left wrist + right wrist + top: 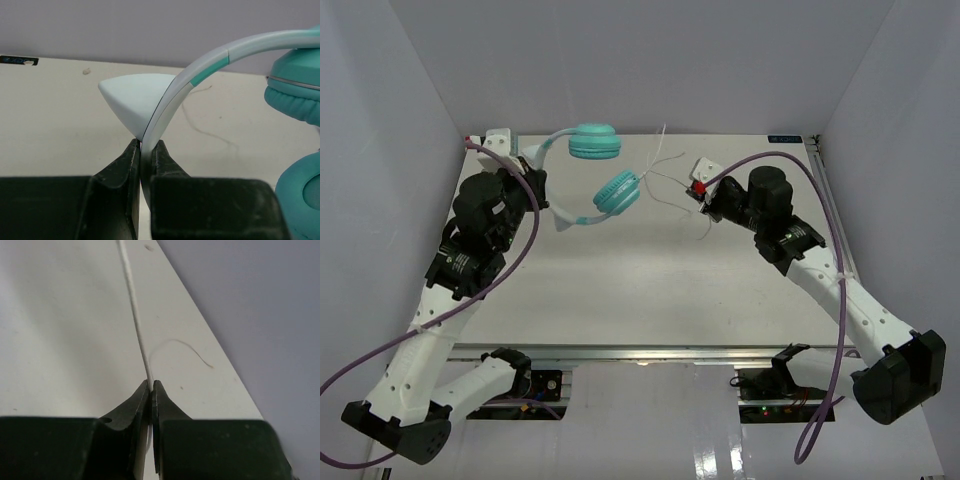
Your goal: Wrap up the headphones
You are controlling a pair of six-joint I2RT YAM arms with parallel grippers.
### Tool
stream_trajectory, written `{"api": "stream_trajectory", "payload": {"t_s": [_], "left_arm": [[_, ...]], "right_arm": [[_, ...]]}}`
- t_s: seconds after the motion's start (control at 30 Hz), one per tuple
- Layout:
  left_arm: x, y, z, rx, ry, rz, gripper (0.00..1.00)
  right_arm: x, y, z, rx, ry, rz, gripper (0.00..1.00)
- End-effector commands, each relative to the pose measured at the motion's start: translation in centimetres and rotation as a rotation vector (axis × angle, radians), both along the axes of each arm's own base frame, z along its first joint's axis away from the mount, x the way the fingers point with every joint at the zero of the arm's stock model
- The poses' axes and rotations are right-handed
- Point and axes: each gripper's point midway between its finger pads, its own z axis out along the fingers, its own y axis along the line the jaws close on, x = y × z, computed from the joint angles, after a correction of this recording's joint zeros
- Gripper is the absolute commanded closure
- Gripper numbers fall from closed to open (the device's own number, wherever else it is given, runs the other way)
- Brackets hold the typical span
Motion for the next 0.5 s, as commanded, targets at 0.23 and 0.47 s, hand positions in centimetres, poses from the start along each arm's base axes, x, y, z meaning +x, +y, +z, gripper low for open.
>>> {"api": "stream_trajectory", "payload": {"t_s": [0.23, 0.47], "left_arm": [[0.9, 0.3, -7.7, 0.331, 0.175, -0.072, 1.0], [1.1, -2.5, -12.1, 0.354, 0.276, -0.237, 1.0]], "right_arm": [[5.0, -7.4, 12.1, -0.07, -0.321, -0.317, 0.92], [4.4, -5.2, 16.1, 0.019, -0.336, -0.209, 0.92]]}}
